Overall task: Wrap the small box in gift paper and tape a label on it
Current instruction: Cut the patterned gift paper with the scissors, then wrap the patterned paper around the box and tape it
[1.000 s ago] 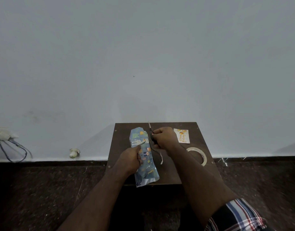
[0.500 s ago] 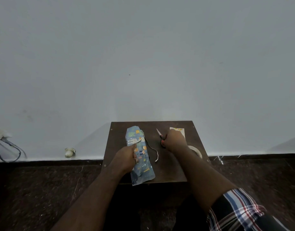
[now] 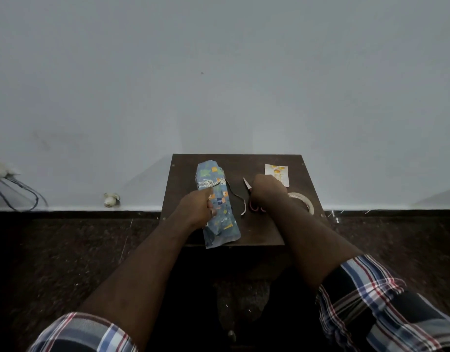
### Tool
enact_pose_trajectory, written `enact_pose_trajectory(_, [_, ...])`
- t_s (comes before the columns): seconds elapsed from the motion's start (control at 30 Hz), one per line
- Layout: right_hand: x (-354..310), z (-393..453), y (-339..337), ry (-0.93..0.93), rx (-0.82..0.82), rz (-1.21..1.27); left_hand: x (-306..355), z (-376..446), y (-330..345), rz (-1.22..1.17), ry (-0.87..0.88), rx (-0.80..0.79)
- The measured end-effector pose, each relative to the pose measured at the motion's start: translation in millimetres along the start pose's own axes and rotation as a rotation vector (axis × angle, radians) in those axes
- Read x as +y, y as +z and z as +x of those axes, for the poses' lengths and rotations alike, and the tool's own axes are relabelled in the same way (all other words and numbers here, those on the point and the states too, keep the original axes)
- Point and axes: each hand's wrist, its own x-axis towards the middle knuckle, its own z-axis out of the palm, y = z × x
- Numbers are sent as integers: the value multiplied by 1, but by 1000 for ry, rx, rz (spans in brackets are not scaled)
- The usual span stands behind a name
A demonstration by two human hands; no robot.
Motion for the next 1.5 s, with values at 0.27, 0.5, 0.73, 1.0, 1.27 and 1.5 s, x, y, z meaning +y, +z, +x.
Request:
enact_pose_trajectory(0.27, [-17, 18, 22, -111, -86, 82, -1, -1, 2, -25, 1, 1])
enact_pose_trajectory(0.5, [-12, 49, 12, -162, -103, 61, -1, 3, 3, -52, -15, -3])
enact_pose_trajectory(0.73, [-12, 65, -1, -242, 118, -113, -5, 6, 5, -88, -10, -18])
enact_pose_trajectory(1.0, [2, 100, -20, -333, 267, -359, -11, 9, 11, -87, -49, -43])
enact_pose_trajectory(1.27, [25, 89, -17, -185, 167, 10, -10, 11, 7, -76, -73, -54])
enact_pose_trajectory(1.5, [27, 39, 8, -275, -151, -89, -5, 9, 2, -10, -92, -55])
